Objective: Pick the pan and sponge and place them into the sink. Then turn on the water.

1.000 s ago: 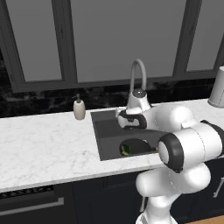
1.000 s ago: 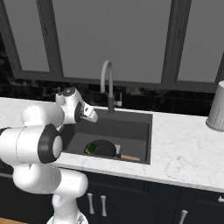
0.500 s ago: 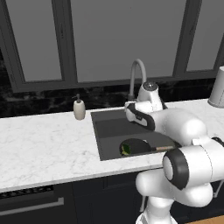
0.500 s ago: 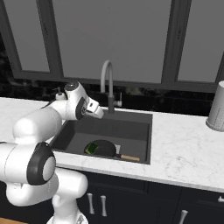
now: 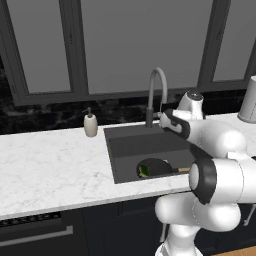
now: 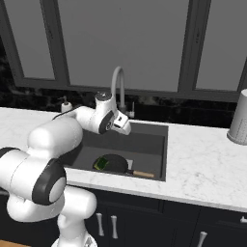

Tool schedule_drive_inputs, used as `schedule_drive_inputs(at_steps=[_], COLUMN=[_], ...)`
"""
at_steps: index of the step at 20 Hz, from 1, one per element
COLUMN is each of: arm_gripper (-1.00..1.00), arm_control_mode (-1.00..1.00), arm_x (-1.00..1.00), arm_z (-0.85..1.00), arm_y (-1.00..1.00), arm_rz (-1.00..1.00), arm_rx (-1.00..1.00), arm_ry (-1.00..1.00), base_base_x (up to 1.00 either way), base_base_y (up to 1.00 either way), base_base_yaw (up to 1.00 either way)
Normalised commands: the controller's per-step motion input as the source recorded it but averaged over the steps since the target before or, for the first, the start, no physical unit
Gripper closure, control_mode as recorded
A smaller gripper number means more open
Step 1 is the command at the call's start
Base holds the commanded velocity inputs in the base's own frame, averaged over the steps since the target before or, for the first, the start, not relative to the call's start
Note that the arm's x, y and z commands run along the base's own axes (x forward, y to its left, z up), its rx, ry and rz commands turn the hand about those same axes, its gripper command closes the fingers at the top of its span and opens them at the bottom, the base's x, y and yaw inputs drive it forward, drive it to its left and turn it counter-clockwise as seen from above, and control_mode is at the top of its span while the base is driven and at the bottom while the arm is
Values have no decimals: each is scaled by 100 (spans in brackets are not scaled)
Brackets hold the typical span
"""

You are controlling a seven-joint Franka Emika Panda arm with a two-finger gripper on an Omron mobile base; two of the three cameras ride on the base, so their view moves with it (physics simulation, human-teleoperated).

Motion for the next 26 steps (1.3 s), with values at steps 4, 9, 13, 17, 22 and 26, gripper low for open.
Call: schedule_drive_inputs(at_steps=[4,9,13,17,22,26], arm_gripper=[-100,-100,-100,-100,-100,-100], arm_control_mode=[-100,-100,-100,-100,-100,-100], arm_x=[0,0,0,0,0,0], arm_z=[0,0,0,0,0,0], arm_y=[-67,-53,-18,0,0,0], arm_rz=[0,0,0,0,0,0], arm_rx=[15,14,7,0,0,9], arm_ry=[5,5,0,0,0,0], base_base_x=[0,0,0,0,0,0], base_base_y=[0,0,0,0,0,0], base_base_yaw=[0,0,0,0,0,0])
